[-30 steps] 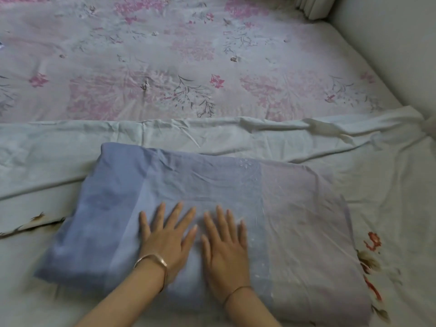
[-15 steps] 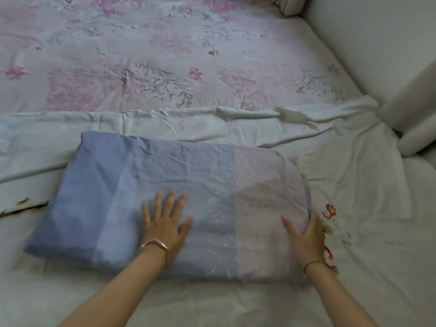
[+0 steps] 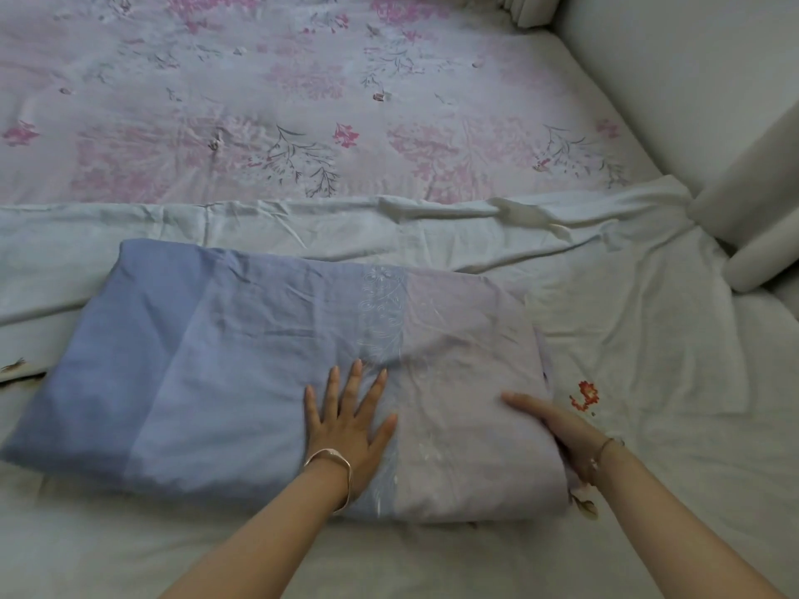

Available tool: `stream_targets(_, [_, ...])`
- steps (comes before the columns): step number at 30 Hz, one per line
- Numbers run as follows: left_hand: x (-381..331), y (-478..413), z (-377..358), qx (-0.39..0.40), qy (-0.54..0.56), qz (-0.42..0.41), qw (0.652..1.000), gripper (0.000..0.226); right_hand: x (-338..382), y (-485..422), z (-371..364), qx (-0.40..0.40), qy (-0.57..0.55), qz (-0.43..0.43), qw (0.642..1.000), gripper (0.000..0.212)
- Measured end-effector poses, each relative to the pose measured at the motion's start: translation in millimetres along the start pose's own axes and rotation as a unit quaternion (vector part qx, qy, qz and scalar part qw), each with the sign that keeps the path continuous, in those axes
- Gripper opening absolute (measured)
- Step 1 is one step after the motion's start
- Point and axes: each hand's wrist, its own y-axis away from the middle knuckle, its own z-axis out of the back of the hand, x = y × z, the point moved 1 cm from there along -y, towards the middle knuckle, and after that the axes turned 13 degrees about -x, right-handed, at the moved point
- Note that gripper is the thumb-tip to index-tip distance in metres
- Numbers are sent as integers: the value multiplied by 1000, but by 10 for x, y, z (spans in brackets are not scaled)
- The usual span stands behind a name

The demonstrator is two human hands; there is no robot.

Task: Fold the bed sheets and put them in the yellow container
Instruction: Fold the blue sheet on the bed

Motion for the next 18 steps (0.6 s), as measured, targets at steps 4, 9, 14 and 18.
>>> stream_targets(4, [174, -76, 299, 34, 83, 12, 996, 80, 278, 379, -201, 77, -92, 32, 992, 42])
stream_targets(9, [1308, -119, 763, -80, -47, 164, 982, 62, 642, 807, -656, 66, -85, 141, 984, 51])
stream_targets(14, [2353, -65, 1070, -118, -58, 173, 976, 56, 915, 1108, -1567, 33, 6, 248, 968, 49])
stream_targets(18, [2875, 45, 1011, -16, 259, 189, 947, 52, 968, 1229, -2533, 11, 7, 272, 962, 15])
